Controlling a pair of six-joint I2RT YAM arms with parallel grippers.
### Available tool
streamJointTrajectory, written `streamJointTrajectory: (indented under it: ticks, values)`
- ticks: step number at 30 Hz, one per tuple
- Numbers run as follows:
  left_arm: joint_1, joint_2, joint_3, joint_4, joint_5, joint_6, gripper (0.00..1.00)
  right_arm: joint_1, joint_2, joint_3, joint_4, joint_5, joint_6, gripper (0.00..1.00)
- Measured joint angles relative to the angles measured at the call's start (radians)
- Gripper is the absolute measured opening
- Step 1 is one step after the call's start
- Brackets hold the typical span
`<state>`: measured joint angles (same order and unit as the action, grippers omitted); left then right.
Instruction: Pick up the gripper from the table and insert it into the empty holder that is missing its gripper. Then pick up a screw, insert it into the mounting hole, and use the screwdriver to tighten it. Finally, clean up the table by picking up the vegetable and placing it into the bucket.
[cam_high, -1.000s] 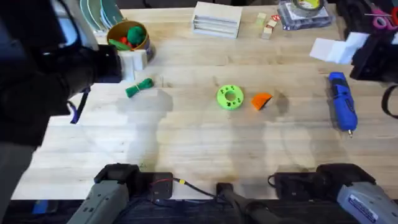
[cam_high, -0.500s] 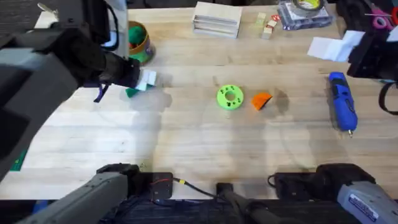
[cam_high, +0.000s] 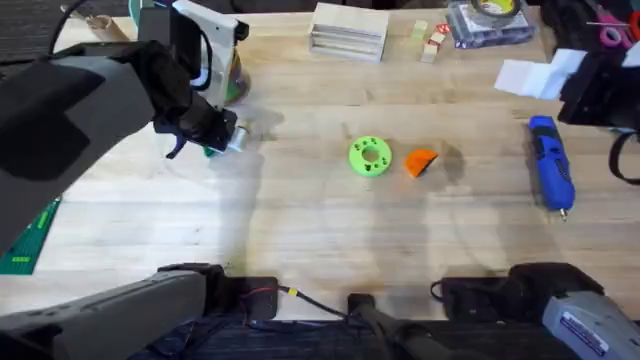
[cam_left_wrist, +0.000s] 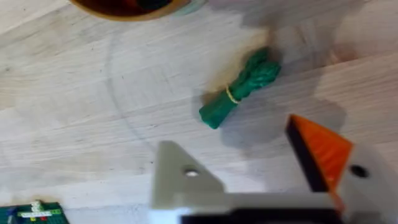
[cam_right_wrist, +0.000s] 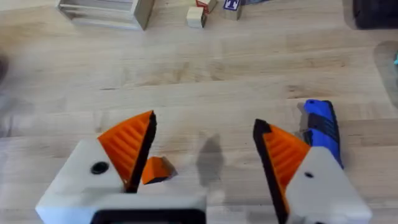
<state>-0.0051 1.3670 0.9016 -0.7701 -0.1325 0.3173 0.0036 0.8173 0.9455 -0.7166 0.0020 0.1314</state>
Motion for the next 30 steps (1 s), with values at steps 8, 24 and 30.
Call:
streamJointTrajectory:
  ticks: [8,24,30]
  values:
    - [0.000,-0.109,0.000,-0.001,0.003,0.019,0.302,0.000,0.000,0.000,0.000,0.000,0.000,0.992]
    - [0.000,-0.632,0.000,-0.032,0.150,0.003,0.017,0.000,0.000,0.000,0.000,0.000,0.000,0.992]
    - [0.000,-0.773,0.000,-0.033,0.165,-0.014,0.573,0.000,0.000,0.000,-0.027,0.000,0.000,0.992]
